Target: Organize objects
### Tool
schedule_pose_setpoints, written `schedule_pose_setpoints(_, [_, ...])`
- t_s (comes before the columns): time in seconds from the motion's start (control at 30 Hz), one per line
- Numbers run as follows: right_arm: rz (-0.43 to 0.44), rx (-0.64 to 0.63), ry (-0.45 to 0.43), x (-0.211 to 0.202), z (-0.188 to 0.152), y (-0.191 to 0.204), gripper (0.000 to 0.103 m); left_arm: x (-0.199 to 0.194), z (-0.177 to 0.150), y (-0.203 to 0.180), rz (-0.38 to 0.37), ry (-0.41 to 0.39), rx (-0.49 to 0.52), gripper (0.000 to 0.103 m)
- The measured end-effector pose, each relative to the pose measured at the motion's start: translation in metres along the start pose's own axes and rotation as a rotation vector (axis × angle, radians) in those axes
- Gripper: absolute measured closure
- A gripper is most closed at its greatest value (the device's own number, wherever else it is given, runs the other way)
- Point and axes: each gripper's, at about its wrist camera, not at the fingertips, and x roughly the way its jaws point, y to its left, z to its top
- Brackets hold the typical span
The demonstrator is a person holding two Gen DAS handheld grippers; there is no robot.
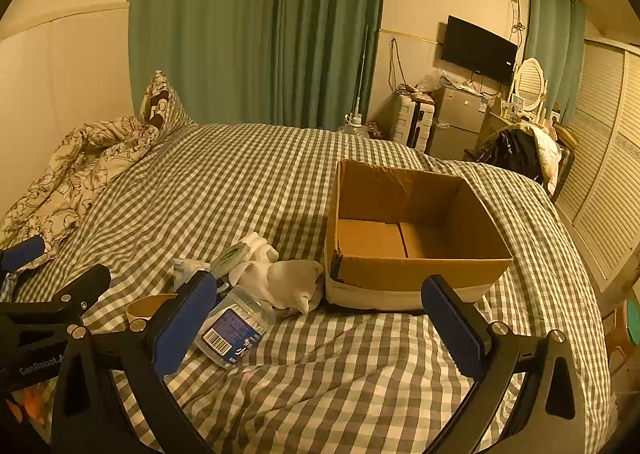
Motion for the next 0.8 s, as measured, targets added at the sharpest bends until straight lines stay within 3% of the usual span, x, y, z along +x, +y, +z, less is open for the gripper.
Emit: schedule_pose_setpoints(0.8, [0.012, -0.006, 0.027, 0.0037, -0.0022, 0.0077, 0.0, 0.0002, -0.0027, 0.0021, 0.004, 0.005, -0.002, 0.0])
